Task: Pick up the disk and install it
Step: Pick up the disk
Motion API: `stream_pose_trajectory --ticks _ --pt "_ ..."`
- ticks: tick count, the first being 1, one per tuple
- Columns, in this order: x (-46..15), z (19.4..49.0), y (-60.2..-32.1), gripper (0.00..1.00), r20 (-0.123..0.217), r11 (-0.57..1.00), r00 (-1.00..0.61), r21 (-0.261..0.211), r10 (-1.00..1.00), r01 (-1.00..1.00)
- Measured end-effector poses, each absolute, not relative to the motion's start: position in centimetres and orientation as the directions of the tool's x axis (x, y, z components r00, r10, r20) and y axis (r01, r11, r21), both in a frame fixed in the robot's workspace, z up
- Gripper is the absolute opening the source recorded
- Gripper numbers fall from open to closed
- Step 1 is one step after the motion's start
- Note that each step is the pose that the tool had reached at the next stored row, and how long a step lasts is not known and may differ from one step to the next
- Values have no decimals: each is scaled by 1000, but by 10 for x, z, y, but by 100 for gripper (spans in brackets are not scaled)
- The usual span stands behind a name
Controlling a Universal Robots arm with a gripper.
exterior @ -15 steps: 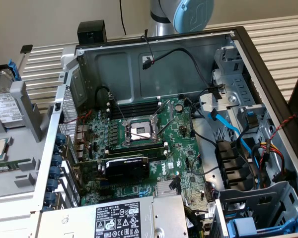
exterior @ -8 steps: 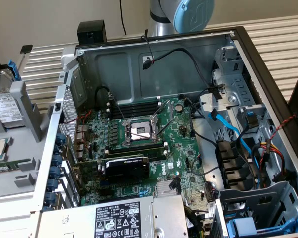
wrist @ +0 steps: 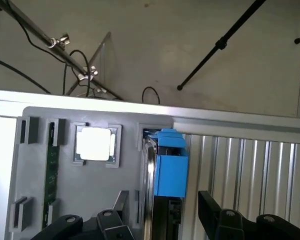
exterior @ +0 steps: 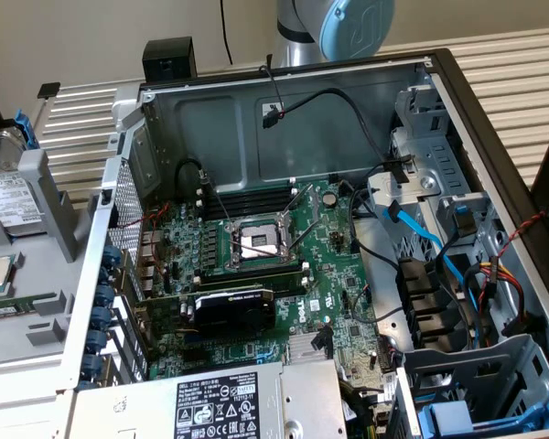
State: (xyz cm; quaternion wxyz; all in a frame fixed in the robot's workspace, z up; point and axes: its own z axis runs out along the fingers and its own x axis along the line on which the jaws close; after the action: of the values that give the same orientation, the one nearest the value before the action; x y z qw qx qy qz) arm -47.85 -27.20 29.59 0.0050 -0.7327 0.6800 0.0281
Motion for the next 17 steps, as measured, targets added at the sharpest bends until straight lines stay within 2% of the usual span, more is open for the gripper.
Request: stream_pose_trajectory --ticks 12,17 --pt "-477 292 -272 66 -48 -39 38 33 -998 -999" --pt "-477 292 -272 66 -49 -39 36 50 -998 -998"
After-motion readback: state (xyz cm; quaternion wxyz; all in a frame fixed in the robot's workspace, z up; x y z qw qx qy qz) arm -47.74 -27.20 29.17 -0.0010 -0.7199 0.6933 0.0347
